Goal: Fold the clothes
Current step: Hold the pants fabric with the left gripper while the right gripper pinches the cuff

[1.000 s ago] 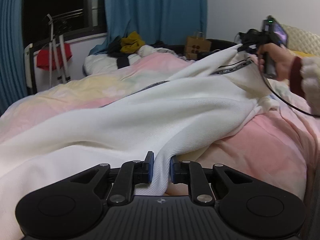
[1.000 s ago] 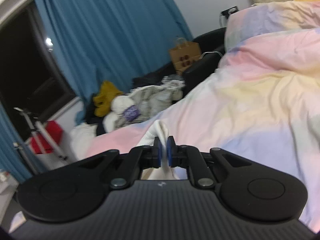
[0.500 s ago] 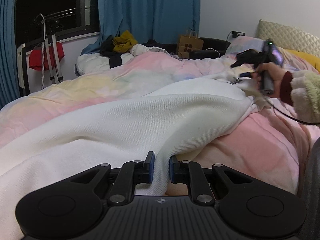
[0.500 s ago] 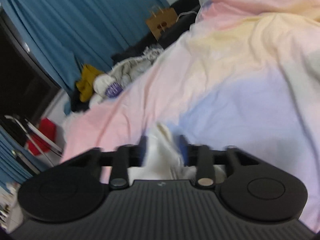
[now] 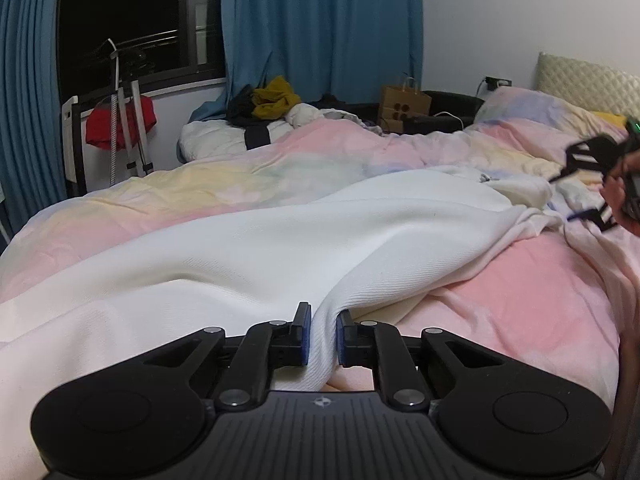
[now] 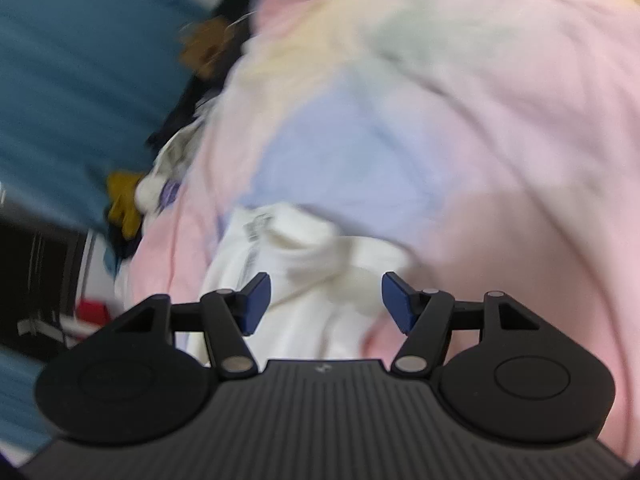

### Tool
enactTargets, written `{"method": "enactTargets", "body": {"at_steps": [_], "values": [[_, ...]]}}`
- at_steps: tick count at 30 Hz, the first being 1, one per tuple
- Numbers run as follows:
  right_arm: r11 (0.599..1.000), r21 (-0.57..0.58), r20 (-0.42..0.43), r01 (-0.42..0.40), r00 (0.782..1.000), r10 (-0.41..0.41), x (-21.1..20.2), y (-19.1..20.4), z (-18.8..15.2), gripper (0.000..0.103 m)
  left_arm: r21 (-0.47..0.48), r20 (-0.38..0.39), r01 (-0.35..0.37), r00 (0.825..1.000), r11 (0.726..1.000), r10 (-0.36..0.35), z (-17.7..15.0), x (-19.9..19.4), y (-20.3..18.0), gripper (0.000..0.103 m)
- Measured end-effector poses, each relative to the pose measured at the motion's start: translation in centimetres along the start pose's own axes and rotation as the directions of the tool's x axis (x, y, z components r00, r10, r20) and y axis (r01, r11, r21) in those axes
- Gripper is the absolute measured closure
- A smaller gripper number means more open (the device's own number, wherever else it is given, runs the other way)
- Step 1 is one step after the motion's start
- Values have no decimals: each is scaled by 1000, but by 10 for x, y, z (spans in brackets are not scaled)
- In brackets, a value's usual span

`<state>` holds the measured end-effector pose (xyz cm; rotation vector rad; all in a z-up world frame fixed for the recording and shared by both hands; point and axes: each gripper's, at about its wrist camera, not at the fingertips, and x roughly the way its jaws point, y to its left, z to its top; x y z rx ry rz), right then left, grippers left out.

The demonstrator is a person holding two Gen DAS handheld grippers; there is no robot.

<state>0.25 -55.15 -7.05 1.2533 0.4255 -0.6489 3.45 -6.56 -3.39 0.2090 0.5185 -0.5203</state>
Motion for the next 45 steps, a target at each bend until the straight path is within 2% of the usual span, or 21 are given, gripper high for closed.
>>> {"method": "enactTargets", "body": {"at_steps": [2, 7, 10, 12, 13, 14, 20, 25, 27, 29, 31, 32, 33, 35, 37, 39, 41, 42, 44, 45], "values": [[999, 37, -28, -11, 1000, 12, 5, -8, 1, 39, -8, 1, -4, 1000, 1000, 4, 1, 0, 0, 90], [1000, 29, -159, 13, 987, -8, 48, -9, -9, 39, -17, 5, -11, 1000, 1000, 12, 2, -1, 1, 90], [1000, 1, -137, -7, 990, 7, 60, -5, -6, 40, -76, 20, -8, 1000, 997, 10, 4, -3, 9, 92], [1000, -7, -82, -30, 996, 30, 55, -4, -3, 62, -133, 43, -2, 999, 991, 8, 6, -7, 18, 93], [999, -3, -62, -53, 997, 53, 52, -5, 0, 89, -166, 55, 4, 998, 986, 6, 8, -9, 22, 94], [998, -8, -59, -62, 996, 62, 51, -6, 3, 91, -197, 66, 11, 998, 980, 2, 9, -12, 26, 94], [1000, 16, -56, -10, 998, 11, 60, -22, 16, 92, -305, 85, 49, 996, 951, -24, 13, -21, 45, 95], [999, -35, -45, 12, 999, -14, 48, -16, 17, 87, -300, 74, 44, 997, 953, -23, 12, -24, 45, 95], [999, -45, -9, -5, 1000, 5, 31, -10, 17, 79, -307, 71, 46, 997, 951, -25, 11, -25, 46, 95], [997, -72, 62, 0, 998, 4, 15, -4, 17, 65, -309, 69, 46, 997, 950, -26, 12, -25, 47, 95], [993, -120, 160, 21, 987, -1, -1, 2, 20, 55, -311, 69, 47, 997, 949, -27, 12, -25, 47, 95], [989, -143, 219, 31, 976, 1, -9, 6, 21, 48, -313, 69, 48, 997, 949, -28, 12, -25, 47, 94], [985, -169, 266, 31, 964, 15, -15, 10, 21, 45, -317, 69, 49, 997, 947, -28, 12, -25, 48, 94], [975, -221, 268, 2, 962, 59, -15, 16, 19, 36, -323, 70, 50, 997, 945, -28, 13, -24, 48, 94], [965, -258, 150, -44, 985, 85, 2, 19, 16, 36, -331, 74, 52, 997, 942, -29, 13, -23, 51, 94], [960, -276, 46, -55, 996, 70, 21, 22, 12, 35, -341, 77, 55, 997, 938, -30, 13, -22, 53, 94], [952, -302, 16, -38, 999, 45, 36, 25, 11, 36, -346, 75, 53, 997, 937, -29, 13, -21, 54, 94], [946, -324, 28, -15, 999, 26, 41, 26, 11, 36, -346, 76, 52, 997, 937, -28, 13, -21, 54, 94], [932, -363, 41, 5, 999, 11, 47, 30, 11, 46, -350, 78, 53, 997, 935, -27, 14, -21, 56, 94], [924, -383, 41, -1, 999, 18, 48, 32, 9, 65, -352, 80, 56, 996, 934, -29, 14, -21, 57, 94]]}}
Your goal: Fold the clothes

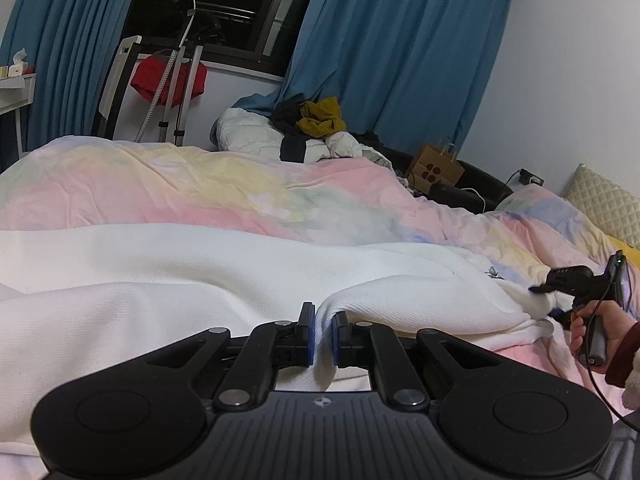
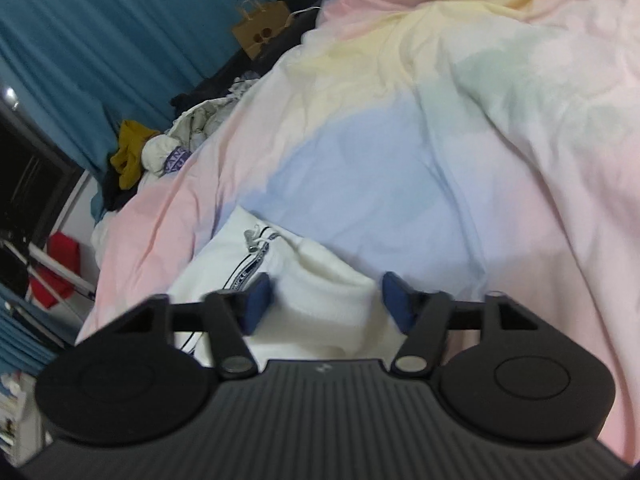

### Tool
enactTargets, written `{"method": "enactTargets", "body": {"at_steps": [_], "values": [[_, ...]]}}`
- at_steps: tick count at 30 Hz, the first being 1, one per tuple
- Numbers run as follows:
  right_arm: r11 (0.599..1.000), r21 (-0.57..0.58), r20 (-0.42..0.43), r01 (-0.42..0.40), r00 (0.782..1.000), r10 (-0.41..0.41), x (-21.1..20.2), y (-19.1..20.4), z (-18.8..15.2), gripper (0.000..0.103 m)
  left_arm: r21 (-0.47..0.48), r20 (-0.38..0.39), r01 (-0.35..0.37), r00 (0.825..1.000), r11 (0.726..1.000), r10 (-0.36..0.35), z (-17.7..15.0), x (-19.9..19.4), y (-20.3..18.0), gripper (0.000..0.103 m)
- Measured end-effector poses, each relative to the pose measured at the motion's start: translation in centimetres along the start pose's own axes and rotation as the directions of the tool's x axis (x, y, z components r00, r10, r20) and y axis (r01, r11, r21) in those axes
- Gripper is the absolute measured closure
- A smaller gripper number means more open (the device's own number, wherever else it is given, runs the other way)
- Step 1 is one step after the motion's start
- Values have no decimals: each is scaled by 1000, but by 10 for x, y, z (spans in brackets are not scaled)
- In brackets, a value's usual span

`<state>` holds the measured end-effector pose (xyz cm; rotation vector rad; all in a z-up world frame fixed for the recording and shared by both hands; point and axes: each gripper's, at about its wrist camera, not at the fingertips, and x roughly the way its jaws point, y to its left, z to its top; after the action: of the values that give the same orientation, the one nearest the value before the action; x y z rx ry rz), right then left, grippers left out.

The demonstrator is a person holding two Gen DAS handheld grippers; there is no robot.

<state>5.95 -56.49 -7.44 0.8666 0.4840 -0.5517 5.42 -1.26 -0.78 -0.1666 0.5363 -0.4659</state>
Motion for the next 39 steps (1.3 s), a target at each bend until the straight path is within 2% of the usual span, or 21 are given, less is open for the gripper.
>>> {"method": "enactTargets", "body": {"at_steps": [1, 2, 5, 7, 10, 12, 14, 15, 18, 20, 21, 22, 23, 24, 25, 27, 31, 34, 36, 38, 39], "values": [[1000, -23, 3, -5, 1000, 5, -1, 4, 0, 81, 2, 1, 1, 1000, 1000, -1, 1, 0, 0, 94], [999, -41, 13, -23, 1000, 23, -2, 10, 2, 88, 5, 2, 1, 1000, 1000, -1, 1, 0, 0, 94], [994, -47, 127, -103, 986, 108, -21, 24, 13, 91, 27, -1, 10, 1000, 1000, -10, 2, -3, 0, 94], [995, -27, 225, -100, 969, 104, -41, 20, 16, 91, 83, -35, 14, 999, 996, -11, 0, -3, -4, 94], [999, 37, 231, -19, 973, 10, -46, 0, 16, 91, 221, -101, -2, 995, 975, 25, -8, 1, -18, 94], [993, 99, 116, 62, 990, -74, -27, -17, 15, 90, 257, -152, 9, 988, 966, 31, -16, 7, -24, 94], [978, 189, 30, 86, 995, -94, -15, -35, 14, 87, 253, -176, 13, 984, 967, 33, -21, 11, -24, 94], [970, 228, 21, 80, 996, -87, -16, -40, 13, 87, 248, -175, 12, 984, 969, 33, -22, 11, -23, 93], [966, 249, 52, 69, 995, -85, -30, -37, 13, 71, 206, -163, 24, 987, 978, 10, -19, 8, -18, 87], [966, 245, 74, 79, 992, -100, -42, -27, 11, 48, 177, -141, 35, 990, 984, -9, -16, 3, -17, 83], [962, 264, 83, 63, 993, -88, -50, -25, 8, 41, 167, -127, 38, 992, 985, -17, -14, -1, -17, 79], [958, 283, 93, 46, 993, -75, -59, -24, 4, 30, 161, -118, 39, 993, 986, -20, -11, -4, -18, 77], [953, 301, 95, 33, 993, -64, -66, -22, -1, 24, 155, -109, 44, 994, 987, -27, -10, -8, -19, 70], [948, 319, 80, 26, 995, -54, -70, -20, -7, 20, 148, -94, 53, 995, 988, -39, -8, -13, -19, 58], [943, 333, 59, 19, 997, -40, -72, -18, -14, 19, 143, -71, 66, 996, 987, -56, -6, -18, -20, 55], [932, 361, -36, 19, 999, -7, -62, -18, -25, 19, 142, -30, 89, 996, 986, -85, 0, -31, -23, 49], [895, 445, -179, 38, 983, 48, -22, -24, -37, 19, 129, 86, 107, 989, 986, -119, 7, -52, -24, 37], [887, 461, -141, -29, 984, 106, 3, -19, -29, 18, 93, 121, 48, 991, 995, -59, 13, -51, -17, 37], [911, 405, -125, -72, 983, 134, 19, -12, -21, 20, 49, 112, -9, 994, 999, 3, 15, -43, -8, 37], [933, 349, -108, -90, 985, 135, 30, -11, -16, 26, 21, 91, -71, 993, 997, 69, 15, -34, 3, 37], [934, 346, -98, -95, 986, 137, 33, -13, -15, 33, 13, 75, -110, 991, 994, 108, 16, -28, 9, 38]]}}
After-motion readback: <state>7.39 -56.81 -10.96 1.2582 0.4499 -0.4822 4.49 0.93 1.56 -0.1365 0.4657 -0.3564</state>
